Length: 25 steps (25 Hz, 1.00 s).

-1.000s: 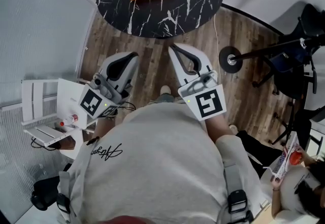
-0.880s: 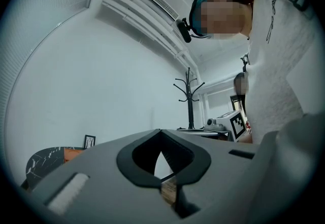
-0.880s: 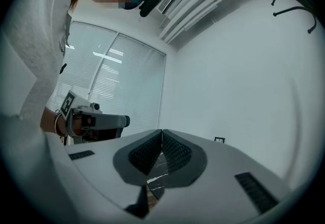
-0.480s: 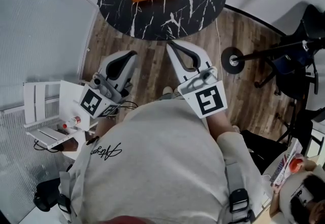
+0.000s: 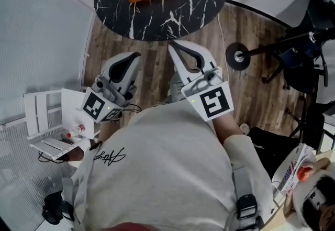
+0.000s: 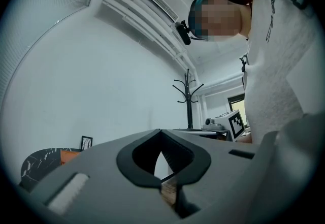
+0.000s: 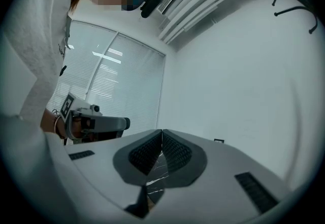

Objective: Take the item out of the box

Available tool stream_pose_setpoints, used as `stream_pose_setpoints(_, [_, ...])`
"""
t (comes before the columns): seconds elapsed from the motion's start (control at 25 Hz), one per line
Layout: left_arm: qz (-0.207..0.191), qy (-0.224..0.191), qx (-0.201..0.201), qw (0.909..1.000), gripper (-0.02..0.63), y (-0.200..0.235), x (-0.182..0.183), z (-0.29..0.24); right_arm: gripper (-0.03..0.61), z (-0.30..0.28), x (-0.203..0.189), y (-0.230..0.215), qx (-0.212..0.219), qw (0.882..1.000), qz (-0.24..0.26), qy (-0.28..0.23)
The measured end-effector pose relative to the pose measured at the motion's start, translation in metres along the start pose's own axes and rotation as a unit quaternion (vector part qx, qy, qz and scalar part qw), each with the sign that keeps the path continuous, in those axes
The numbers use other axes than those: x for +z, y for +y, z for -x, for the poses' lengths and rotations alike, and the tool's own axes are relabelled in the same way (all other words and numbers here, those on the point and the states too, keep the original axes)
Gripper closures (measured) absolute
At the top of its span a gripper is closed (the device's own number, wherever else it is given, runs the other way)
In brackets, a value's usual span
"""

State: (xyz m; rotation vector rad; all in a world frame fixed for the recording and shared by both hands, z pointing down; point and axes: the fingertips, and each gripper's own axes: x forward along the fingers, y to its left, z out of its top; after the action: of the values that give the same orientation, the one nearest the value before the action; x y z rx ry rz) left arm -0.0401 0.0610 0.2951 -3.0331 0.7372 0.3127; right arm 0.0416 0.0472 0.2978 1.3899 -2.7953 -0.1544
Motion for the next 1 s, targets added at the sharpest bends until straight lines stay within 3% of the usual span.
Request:
stream_pose_setpoints(0.36, [-0.001,-0.002,0.005,1.0,0.612,0.018,-0.001,-0.009,0.569,-0.018,-0.003,-0.01,0.008,1.0,0.001,-0.005])
stream_pose_setpoints(1.0, [-0.007,0.007,0.026,0.9996,0.612,0.099,-0.011,-0.058,0.569,-0.09,-0.011,-0.076,0.025,1.0,-0.005,-0.005])
